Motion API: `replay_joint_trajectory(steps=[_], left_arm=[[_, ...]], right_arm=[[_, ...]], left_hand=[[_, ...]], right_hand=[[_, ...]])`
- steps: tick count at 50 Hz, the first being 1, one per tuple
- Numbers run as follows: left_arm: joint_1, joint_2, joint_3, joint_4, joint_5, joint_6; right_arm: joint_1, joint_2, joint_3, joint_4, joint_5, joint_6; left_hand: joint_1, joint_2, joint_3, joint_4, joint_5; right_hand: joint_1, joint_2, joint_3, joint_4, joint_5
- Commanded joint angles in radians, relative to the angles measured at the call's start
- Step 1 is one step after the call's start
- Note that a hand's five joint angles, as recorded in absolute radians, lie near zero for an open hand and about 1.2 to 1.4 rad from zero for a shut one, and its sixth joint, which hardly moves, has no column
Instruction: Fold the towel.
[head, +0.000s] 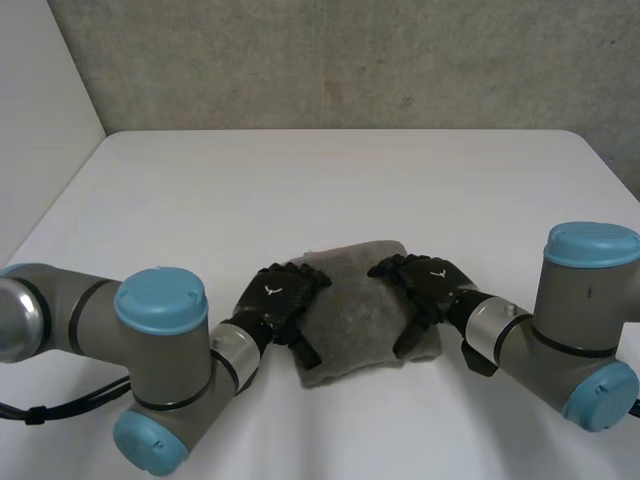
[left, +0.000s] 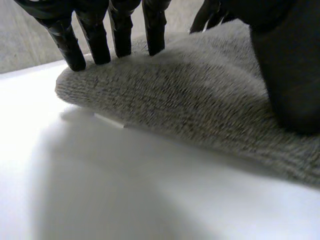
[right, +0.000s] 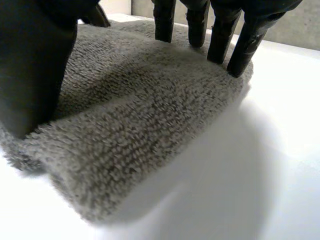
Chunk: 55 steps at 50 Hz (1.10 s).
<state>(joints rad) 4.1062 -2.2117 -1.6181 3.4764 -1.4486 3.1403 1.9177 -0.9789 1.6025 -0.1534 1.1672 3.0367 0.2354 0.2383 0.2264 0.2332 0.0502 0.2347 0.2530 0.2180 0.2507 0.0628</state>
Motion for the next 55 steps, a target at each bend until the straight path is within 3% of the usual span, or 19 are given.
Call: replay_joint_trajectory(steps=[1,8,17,20,22,26,28,33,55], left_arm=[[0.006,0.000,0.030,-0.002,-0.029,0.000],[0.006,0.067,0.037,-0.014,-0.030,-0.005],[0.020,0.290,0.066,-0.048,-0.032,-0.016],[0.039,0.343,0.090,-0.085,-0.032,-0.017],[0.055,0.377,0.133,-0.143,-0.035,-0.020],[0.065,0.395,0.179,-0.229,-0.050,-0.049],[0.086,0.398,0.231,-0.325,-0.099,-0.100],[0.109,0.398,0.288,-0.430,-0.153,-0.141],[0.137,0.403,0.291,-0.448,-0.168,-0.141]], right_arm=[[-0.020,-0.006,0.008,0.003,0.005,-0.054],[-0.019,-0.046,0.014,0.015,0.012,-0.081],[-0.022,-0.287,-0.022,0.084,0.032,-0.071],[-0.022,-0.368,-0.061,0.092,0.072,-0.064],[-0.017,-0.409,-0.104,0.113,0.152,-0.064],[-0.009,-0.420,-0.144,0.129,0.235,-0.064],[-0.006,-0.431,-0.162,0.140,0.293,-0.062],[-0.008,-0.425,-0.170,0.141,0.334,-0.041],[-0.020,-0.422,-0.170,0.147,0.378,0.001]], left_hand=[[-0.060,-0.063,-0.052,-0.059,-0.049],[-0.060,-0.063,-0.052,-0.059,-0.049],[-0.060,-0.063,-0.052,-0.059,-0.049],[-0.060,-0.063,-0.052,-0.059,-0.049],[-0.060,-0.063,-0.052,-0.059,-0.049],[-0.057,-0.060,-0.052,-0.059,-0.046],[-0.054,-0.057,-0.052,-0.059,-0.044],[-0.057,-0.060,-0.052,-0.059,-0.046],[-0.060,-0.063,-0.052,-0.059,-0.049]], right_hand=[[-0.060,-0.078,-0.043,-0.076,-0.063],[-0.060,-0.078,-0.043,-0.076,-0.063],[-0.060,-0.078,-0.043,-0.076,-0.063],[-0.060,-0.078,-0.043,-0.076,-0.063],[-0.060,-0.078,-0.043,-0.076,-0.063],[-0.060,-0.078,-0.043,-0.076,-0.063],[-0.060,-0.078,-0.043,-0.076,-0.063],[-0.060,-0.078,-0.043,-0.076,-0.063],[-0.060,-0.078,-0.043,-0.076,-0.063]])
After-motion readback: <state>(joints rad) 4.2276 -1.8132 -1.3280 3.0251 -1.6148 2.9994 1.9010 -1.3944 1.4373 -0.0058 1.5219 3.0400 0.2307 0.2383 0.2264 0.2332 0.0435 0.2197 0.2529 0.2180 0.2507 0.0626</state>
